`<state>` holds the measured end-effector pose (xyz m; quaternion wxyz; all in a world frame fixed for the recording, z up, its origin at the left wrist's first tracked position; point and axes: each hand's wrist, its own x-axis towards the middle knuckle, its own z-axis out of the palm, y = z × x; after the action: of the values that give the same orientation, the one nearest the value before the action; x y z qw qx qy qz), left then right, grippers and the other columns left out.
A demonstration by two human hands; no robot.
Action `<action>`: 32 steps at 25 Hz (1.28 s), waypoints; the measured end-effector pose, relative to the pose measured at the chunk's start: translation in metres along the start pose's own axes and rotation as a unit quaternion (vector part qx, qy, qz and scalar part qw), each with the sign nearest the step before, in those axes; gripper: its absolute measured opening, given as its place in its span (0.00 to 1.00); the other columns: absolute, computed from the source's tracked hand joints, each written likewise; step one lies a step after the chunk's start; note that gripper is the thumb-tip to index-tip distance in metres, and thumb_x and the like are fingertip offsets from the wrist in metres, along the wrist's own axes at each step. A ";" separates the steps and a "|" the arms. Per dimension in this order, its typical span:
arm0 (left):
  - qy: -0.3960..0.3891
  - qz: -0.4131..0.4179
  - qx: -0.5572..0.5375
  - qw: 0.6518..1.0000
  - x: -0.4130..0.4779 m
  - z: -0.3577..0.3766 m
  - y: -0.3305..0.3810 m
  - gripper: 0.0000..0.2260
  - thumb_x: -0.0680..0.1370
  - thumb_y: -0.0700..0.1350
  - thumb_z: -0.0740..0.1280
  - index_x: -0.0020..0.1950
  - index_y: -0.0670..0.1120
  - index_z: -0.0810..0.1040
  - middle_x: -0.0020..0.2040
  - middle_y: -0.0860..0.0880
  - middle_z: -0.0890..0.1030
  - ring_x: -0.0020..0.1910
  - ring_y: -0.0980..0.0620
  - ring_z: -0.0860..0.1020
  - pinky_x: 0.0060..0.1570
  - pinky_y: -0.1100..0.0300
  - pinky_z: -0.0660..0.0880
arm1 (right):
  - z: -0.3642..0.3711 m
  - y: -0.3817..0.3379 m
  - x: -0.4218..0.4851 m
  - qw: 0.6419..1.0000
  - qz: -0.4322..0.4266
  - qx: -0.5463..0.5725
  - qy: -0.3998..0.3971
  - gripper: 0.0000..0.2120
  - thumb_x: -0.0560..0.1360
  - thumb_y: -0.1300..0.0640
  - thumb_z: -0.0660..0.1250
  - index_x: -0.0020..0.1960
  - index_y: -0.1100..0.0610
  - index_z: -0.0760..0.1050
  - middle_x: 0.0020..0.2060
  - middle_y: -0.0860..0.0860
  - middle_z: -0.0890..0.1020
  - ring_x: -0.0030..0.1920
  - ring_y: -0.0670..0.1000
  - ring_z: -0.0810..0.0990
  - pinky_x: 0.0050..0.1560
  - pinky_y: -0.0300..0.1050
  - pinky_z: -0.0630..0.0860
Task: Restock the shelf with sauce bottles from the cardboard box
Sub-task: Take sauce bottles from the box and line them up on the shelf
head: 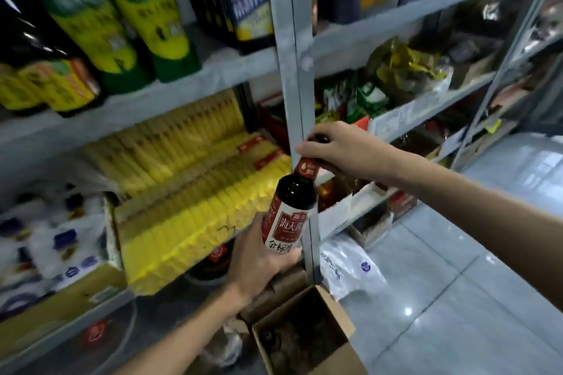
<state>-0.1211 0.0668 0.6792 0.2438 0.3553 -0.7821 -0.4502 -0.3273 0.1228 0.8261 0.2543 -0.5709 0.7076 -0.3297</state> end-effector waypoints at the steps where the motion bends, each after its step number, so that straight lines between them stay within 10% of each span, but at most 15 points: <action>1: 0.014 0.013 -0.015 1.000 -0.004 -0.018 0.017 0.24 0.65 0.44 0.81 0.55 0.54 0.75 0.46 0.56 0.84 0.43 0.62 0.82 0.39 0.68 0.78 | -0.009 -0.025 0.001 0.999 -0.024 0.019 0.008 0.19 0.78 0.44 0.66 0.41 0.60 0.75 0.27 0.48 0.75 0.26 0.47 0.72 0.29 0.40 0.68; 12: 0.173 0.103 -0.088 0.976 -0.056 -0.232 0.121 0.18 0.66 0.43 0.79 0.52 0.49 0.79 0.43 0.48 0.85 0.42 0.48 0.84 0.40 0.55 0.80 | 0.047 -0.246 0.013 0.964 -0.158 0.213 -0.030 0.16 0.77 0.47 0.67 0.60 0.54 0.77 0.52 0.48 0.86 0.52 0.44 0.84 0.54 0.42 0.80; 17: 0.186 0.104 -0.104 0.972 -0.083 -0.333 0.103 0.19 0.64 0.44 0.79 0.53 0.46 0.80 0.44 0.45 0.86 0.40 0.49 0.84 0.38 0.57 0.79 | 0.121 -0.333 0.039 0.945 -0.198 0.254 -0.045 0.11 0.74 0.56 0.73 0.55 0.56 0.77 0.49 0.54 0.86 0.48 0.48 0.85 0.52 0.47 0.82; 26: 0.190 0.060 0.025 0.980 -0.088 -0.507 0.065 0.13 0.67 0.53 0.78 0.48 0.53 0.80 0.43 0.54 0.86 0.43 0.55 0.84 0.48 0.54 0.81 | 0.230 -0.447 0.111 0.939 -0.181 0.291 -0.022 0.06 0.72 0.62 0.74 0.48 0.60 0.79 0.38 0.52 0.86 0.35 0.44 0.85 0.31 0.33 0.76; 32: 0.135 -0.065 0.255 0.955 -0.066 -0.586 0.001 0.28 0.70 0.67 0.68 0.65 0.54 0.76 0.61 0.55 0.81 0.57 0.58 0.78 0.61 0.55 0.75 | 0.248 -0.464 0.194 0.950 -0.208 0.230 0.026 0.18 0.66 0.59 0.79 0.52 0.54 0.76 0.44 0.50 0.87 0.44 0.47 0.87 0.46 0.46 0.83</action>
<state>0.3309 -0.1925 0.9549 0.2191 0.5133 -0.8057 -0.1984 0.1098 -0.1704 1.0182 0.2859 -0.6222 0.4847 -0.5441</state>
